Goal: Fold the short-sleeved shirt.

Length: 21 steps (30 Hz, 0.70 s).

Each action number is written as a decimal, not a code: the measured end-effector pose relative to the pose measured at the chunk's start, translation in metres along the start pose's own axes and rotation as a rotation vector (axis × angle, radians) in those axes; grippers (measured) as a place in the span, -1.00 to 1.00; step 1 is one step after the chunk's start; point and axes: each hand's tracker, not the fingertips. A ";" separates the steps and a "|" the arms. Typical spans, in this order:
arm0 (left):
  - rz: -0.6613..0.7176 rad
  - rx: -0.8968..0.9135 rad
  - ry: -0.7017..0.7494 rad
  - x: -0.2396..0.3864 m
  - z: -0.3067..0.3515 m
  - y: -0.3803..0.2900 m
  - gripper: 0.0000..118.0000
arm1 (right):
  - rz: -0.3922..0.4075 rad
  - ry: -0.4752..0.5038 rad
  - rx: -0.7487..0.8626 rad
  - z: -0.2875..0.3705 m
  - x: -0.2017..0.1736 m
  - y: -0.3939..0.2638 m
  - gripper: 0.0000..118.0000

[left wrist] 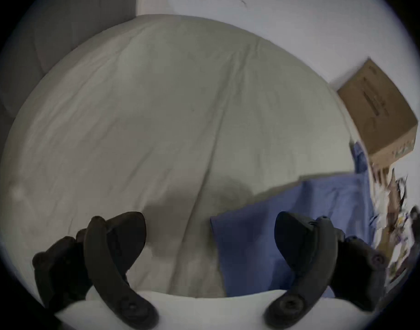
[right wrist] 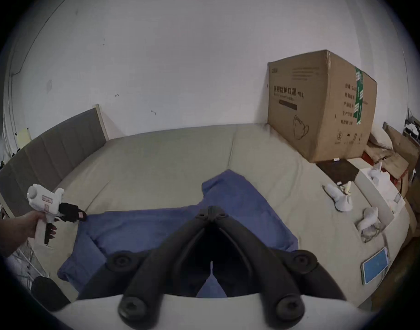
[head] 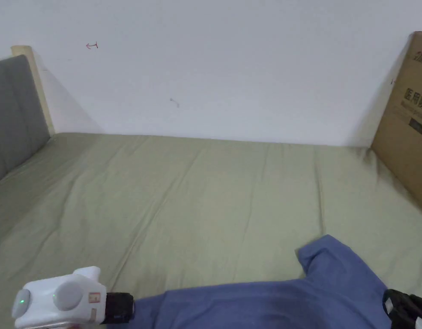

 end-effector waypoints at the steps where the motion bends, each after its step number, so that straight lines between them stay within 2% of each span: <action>1: -0.102 -0.026 0.061 0.011 -0.005 -0.002 0.93 | -0.005 0.001 -0.015 -0.003 0.005 -0.004 -1.00; 3: -0.270 0.017 0.166 0.035 -0.005 -0.011 0.86 | -0.002 -0.010 -0.043 -0.011 0.007 -0.007 -1.00; 4: -0.308 0.090 0.162 0.048 0.005 -0.024 0.63 | 0.001 -0.016 -0.052 -0.016 0.008 -0.009 -1.00; 6: -0.420 0.163 0.093 0.074 0.020 -0.035 -0.52 | 0.008 -0.014 -0.062 -0.024 0.011 -0.012 -1.00; 7: -0.493 0.165 0.055 0.086 0.022 -0.042 -0.93 | 0.019 -0.009 -0.068 -0.030 0.011 -0.012 -1.00; 8: -0.569 0.105 0.007 0.090 0.025 -0.049 -0.94 | 0.032 -0.004 -0.077 -0.037 0.010 -0.011 -1.00; 9: -0.561 0.085 -0.020 0.093 0.026 -0.050 -0.94 | 0.036 0.007 -0.087 -0.042 0.014 -0.010 -1.00; 13: -0.336 0.212 0.009 0.072 0.055 -0.042 -0.94 | 0.049 0.075 -0.087 -0.070 0.031 0.019 -1.00; 16: -0.233 0.366 0.001 0.043 0.095 -0.028 -0.94 | -0.017 0.103 -0.096 -0.107 0.053 0.051 -1.00; 18: -0.204 0.374 -0.056 0.035 0.110 -0.027 -0.94 | -0.007 0.108 -0.143 -0.140 0.071 0.070 -0.99; 19: -0.232 0.383 -0.022 0.031 0.116 -0.024 -0.94 | 0.005 0.101 -0.181 -0.160 0.080 0.078 -0.89; 20: -0.232 0.375 -0.024 0.029 0.118 -0.022 -0.94 | 0.008 0.089 -0.208 -0.179 0.090 0.084 -0.50; 21: -0.234 0.366 -0.026 0.028 0.119 -0.022 -0.94 | 0.003 0.087 -0.254 -0.198 0.100 0.087 -0.32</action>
